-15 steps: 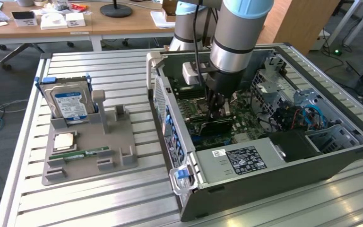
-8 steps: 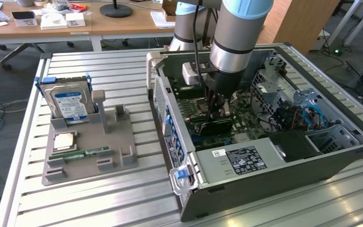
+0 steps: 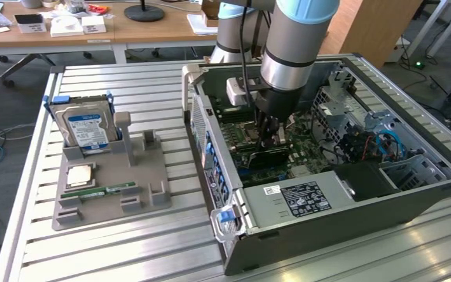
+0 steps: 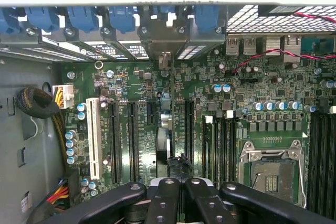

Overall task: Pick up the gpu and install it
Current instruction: 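Press down on the gpu until it lock into place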

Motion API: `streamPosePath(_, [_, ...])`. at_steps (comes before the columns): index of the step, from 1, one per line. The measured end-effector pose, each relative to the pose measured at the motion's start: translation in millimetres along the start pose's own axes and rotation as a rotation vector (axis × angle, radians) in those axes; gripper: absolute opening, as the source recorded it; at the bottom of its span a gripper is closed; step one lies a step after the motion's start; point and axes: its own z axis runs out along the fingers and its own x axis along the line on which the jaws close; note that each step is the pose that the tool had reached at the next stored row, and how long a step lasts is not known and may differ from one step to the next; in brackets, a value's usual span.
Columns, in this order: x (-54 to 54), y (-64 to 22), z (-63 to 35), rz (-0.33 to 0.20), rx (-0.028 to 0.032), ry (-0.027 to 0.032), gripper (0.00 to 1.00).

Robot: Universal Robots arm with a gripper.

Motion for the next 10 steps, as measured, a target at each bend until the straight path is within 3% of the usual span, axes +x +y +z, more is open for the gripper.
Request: streamPosePath(10, [0.7, 0.0, 0.1, 0.000, 0.0000, -0.0002, 0.11])
